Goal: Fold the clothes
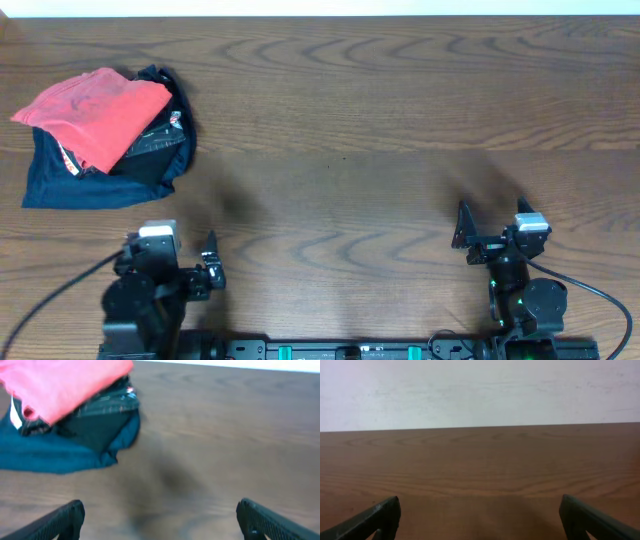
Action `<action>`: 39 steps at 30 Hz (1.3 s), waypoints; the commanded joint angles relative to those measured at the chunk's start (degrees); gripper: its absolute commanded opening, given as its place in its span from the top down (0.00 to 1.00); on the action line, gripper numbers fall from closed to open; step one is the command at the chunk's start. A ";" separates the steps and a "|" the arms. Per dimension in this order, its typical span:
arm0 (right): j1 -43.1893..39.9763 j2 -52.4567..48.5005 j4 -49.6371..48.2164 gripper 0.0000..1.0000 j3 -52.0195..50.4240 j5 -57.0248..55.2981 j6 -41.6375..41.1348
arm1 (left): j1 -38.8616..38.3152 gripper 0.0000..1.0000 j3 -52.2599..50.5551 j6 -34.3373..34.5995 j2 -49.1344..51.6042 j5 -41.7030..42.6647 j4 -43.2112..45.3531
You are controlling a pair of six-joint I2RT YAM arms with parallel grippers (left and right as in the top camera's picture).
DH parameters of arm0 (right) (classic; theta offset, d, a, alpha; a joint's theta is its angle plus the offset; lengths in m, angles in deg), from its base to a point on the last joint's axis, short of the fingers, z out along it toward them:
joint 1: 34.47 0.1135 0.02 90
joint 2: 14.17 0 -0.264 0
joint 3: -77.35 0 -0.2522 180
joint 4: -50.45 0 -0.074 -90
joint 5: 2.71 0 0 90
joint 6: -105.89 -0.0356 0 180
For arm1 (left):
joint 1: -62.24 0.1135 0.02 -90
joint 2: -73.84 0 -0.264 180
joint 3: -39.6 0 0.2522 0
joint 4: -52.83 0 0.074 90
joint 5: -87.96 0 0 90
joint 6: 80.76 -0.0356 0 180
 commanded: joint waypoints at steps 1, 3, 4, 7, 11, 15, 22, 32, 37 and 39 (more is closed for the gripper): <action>-0.44 0.37 0.24 0.01 -0.09 0.61 0.94 | 2.21 0.02 -8.55 -0.59 -6.01 -0.04 5.81; -0.44 0.37 0.24 0.01 -0.09 0.59 0.94 | 2.29 0.02 -12.79 -0.61 -8.87 -0.04 10.45; -0.44 0.37 0.24 0.01 -0.09 0.61 0.94 | 2.29 0.02 -14.60 -0.61 -10.10 -0.04 12.57; -0.44 0.37 0.24 0.01 -0.09 0.61 0.94 | 2.25 0.02 -20.31 -0.68 -11.67 -0.02 21.73; -0.44 0.37 0.24 0.01 -0.09 0.61 0.94 | 2.25 0.02 -27.36 -5.46 -11.87 3.65 34.47; -0.44 0.37 0.24 0.01 -0.09 0.61 0.94 | 2.25 0.02 -33.64 -8.13 -11.87 5.95 43.67; -0.44 0.37 0.26 0.01 -0.09 0.61 0.94 | 2.21 0.02 -33.42 -7.52 -11.85 5.95 42.29; -0.44 0.37 0.24 0.01 -0.09 0.61 0.94 | 2.21 0.02 -33.42 -7.52 -11.74 5.95 42.29; -0.44 0.37 0.24 0.01 -0.09 0.61 0.94 | 2.21 0.02 -33.42 -7.52 -11.74 5.95 42.29; -0.44 0.37 0.24 0.01 -0.09 0.61 0.94 | 2.21 0.02 -33.40 -7.52 -11.74 5.95 42.29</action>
